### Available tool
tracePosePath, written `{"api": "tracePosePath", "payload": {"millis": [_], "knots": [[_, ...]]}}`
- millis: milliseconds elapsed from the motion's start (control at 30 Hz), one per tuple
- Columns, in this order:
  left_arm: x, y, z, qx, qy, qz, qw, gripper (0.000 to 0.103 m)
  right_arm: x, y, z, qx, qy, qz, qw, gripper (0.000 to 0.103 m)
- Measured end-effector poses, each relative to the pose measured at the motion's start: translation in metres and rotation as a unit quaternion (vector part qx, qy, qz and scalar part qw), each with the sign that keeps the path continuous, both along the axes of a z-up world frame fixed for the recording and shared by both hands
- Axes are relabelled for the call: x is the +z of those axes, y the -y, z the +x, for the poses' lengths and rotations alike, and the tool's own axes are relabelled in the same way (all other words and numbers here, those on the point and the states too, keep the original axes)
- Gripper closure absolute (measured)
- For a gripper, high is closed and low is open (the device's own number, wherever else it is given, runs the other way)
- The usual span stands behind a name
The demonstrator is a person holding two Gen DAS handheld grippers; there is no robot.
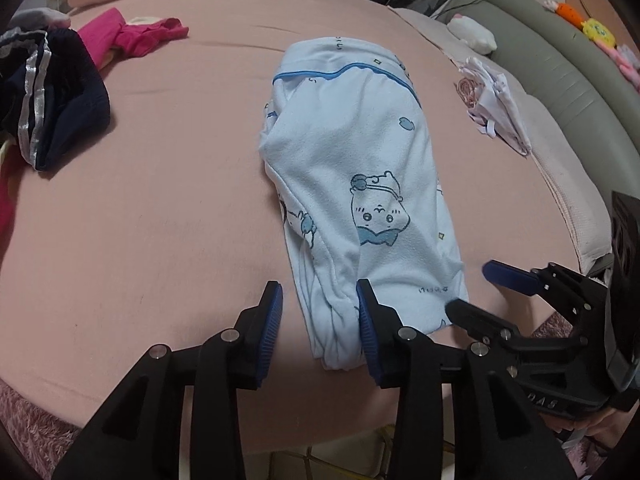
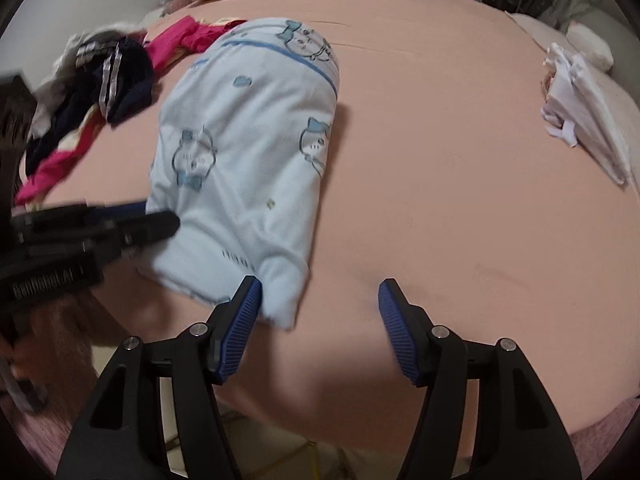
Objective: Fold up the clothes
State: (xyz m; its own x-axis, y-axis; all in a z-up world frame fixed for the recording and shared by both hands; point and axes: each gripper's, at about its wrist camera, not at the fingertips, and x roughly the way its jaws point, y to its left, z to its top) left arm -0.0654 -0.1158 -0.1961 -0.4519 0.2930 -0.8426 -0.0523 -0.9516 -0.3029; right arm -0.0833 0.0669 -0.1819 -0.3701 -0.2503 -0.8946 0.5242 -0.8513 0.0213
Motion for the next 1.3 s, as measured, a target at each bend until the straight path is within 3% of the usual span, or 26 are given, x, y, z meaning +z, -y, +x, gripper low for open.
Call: {"api": "tracePosePath", "payload": {"millis": [100, 200, 367, 433, 533, 633, 733, 800, 900, 1100, 1200, 1300], "knots": [[0.012, 0.015, 0.008, 0.023, -0.013, 0.012, 0.9996, 0.061, 0.004, -0.024, 0.019, 0.004, 0.002, 0.021, 1.000, 0.042], [0.036, 0.029, -0.002, 0.042, -0.064, 0.022, 0.9968, 0.061, 0.021, -0.036, 0.014, 0.003, -0.007, 0.005, 1.000, 0.044], [0.065, 0.037, -0.050, 0.043, -0.122, 0.018, 0.9915, 0.062, 0.063, -0.037, -0.035, -0.021, -0.030, -0.045, 0.998, 0.044], [0.066, 0.035, -0.071, 0.038, -0.134, 0.011, 0.9902, 0.062, 0.078, -0.016, -0.058, -0.023, -0.050, -0.053, 0.997, 0.044], [0.046, 0.030, -0.094, 0.019, -0.102, 0.025, 0.9943, 0.062, 0.089, 0.007, -0.092, -0.024, -0.062, -0.073, 0.995, 0.043], [0.021, 0.027, -0.108, 0.010, -0.062, 0.020, 0.9978, 0.061, 0.062, 0.048, -0.131, -0.025, -0.027, -0.070, 0.997, 0.043], [-0.003, 0.028, -0.112, 0.019, -0.027, -0.003, 0.9994, 0.058, 0.035, 0.057, -0.139, -0.014, 0.013, -0.052, 0.998, 0.052], [-0.007, 0.035, -0.110, 0.030, -0.020, 0.012, 0.9993, 0.058, 0.026, 0.055, -0.138, -0.021, 0.017, -0.063, 0.998, 0.049], [-0.009, 0.035, -0.107, 0.021, -0.024, -0.001, 0.9995, 0.058, 0.020, 0.048, -0.140, -0.036, 0.026, -0.069, 0.997, 0.038], [-0.008, 0.042, -0.099, 0.025, -0.023, -0.005, 0.9994, 0.058, 0.024, 0.041, -0.136, -0.008, 0.008, -0.037, 0.999, 0.035], [-0.001, 0.048, -0.095, 0.043, -0.025, 0.013, 0.9987, 0.057, 0.029, 0.023, -0.136, -0.033, 0.021, -0.072, 0.997, 0.036], [0.015, 0.050, -0.090, 0.037, -0.037, 0.067, 0.9964, 0.059, 0.043, 0.013, -0.120, -0.077, 0.005, -0.095, 0.993, 0.040]]}}
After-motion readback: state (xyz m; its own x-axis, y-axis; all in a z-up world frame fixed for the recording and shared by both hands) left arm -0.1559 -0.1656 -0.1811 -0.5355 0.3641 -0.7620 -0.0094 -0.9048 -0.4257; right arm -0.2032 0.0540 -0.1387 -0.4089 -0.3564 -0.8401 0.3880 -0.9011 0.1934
